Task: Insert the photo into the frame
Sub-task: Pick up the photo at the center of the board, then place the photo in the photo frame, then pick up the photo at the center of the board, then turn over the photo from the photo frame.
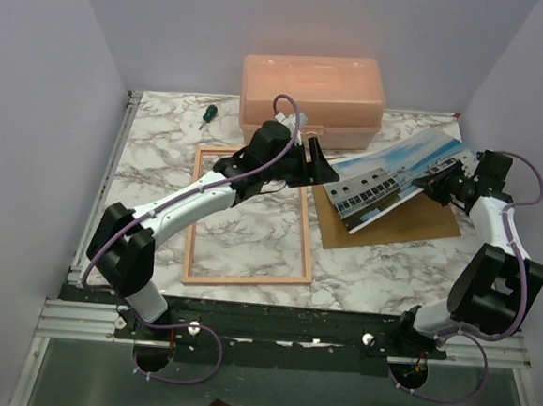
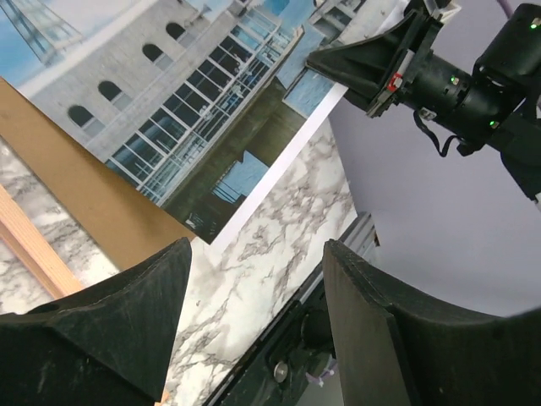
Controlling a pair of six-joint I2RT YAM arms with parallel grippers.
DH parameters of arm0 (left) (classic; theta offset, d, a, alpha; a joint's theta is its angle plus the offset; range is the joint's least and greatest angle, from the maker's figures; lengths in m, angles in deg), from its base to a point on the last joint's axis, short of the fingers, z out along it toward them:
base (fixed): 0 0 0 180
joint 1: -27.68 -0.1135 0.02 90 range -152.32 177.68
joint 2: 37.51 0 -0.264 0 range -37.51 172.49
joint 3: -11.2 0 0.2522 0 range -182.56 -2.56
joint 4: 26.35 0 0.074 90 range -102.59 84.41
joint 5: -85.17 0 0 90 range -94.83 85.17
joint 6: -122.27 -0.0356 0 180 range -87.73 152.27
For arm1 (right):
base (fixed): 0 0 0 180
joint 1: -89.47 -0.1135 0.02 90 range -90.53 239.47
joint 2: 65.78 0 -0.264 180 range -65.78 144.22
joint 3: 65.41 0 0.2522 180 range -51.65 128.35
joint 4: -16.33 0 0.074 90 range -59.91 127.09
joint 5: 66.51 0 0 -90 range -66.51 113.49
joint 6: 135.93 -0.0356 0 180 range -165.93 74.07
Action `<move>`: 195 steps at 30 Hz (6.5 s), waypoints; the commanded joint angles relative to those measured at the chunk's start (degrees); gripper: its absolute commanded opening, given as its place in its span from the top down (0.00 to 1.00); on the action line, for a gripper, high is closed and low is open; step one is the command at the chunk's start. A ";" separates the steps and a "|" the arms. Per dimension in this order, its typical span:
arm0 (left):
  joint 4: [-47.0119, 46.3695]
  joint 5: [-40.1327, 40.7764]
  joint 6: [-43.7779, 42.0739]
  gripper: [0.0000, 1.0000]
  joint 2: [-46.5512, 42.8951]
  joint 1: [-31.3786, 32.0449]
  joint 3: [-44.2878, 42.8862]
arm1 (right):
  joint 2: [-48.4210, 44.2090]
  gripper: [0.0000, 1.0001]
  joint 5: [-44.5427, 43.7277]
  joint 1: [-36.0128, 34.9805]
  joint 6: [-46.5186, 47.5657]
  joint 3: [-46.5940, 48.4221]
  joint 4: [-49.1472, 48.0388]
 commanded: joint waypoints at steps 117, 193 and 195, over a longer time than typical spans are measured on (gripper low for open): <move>23.60 3.68 -14.78 0.27 -29.67 -23.13 13.06 | 14.80 0.26 10.31 -34.39 1.17 -8.43 -14.62; 22.09 -3.80 -12.88 0.27 -26.66 -22.22 11.73 | 6.53 0.99 -35.25 -46.63 14.10 50.43 53.87; 21.91 -4.03 -12.87 0.27 -26.46 -22.22 11.75 | 8.89 0.99 -35.48 -49.24 13.53 51.08 53.09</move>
